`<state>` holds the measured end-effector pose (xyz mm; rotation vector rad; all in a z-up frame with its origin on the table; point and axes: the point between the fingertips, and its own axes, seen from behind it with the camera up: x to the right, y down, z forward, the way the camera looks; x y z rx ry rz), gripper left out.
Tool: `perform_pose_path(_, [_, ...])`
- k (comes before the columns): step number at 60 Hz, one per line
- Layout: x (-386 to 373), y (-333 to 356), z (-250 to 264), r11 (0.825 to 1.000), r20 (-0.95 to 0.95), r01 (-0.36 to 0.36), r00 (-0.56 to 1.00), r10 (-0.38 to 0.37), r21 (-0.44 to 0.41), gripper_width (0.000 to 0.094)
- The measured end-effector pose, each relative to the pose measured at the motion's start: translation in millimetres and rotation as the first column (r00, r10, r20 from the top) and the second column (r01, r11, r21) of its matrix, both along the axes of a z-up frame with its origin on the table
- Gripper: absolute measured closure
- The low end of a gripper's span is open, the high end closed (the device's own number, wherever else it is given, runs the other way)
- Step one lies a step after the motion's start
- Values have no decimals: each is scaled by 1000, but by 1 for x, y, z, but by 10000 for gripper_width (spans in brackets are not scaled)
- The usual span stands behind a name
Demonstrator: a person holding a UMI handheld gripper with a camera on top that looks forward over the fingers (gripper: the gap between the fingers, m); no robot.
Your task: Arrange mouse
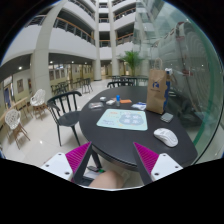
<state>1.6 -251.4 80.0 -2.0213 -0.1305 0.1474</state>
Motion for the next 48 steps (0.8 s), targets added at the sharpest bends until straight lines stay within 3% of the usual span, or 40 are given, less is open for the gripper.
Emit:
perform_pose_path(8, [68,14,-13,996,138,81,987,-83,22,84])
perform_pose_path(16, [141,40,-40,980,138,201,970,-201,13,84])
perform_pose_path(23, [184,57,-60,969,178,248,954,-241,-18,84])
perform_pose_path(27, [219,77,-69,968,185,246,954,-234,-46,83])
perform_pose_path(40, [235,130,-92,978,108,175,981,-163,-110,79])
perform_pose_path(48, [252,156,-93,972,80,192,980,-182,-136,98])
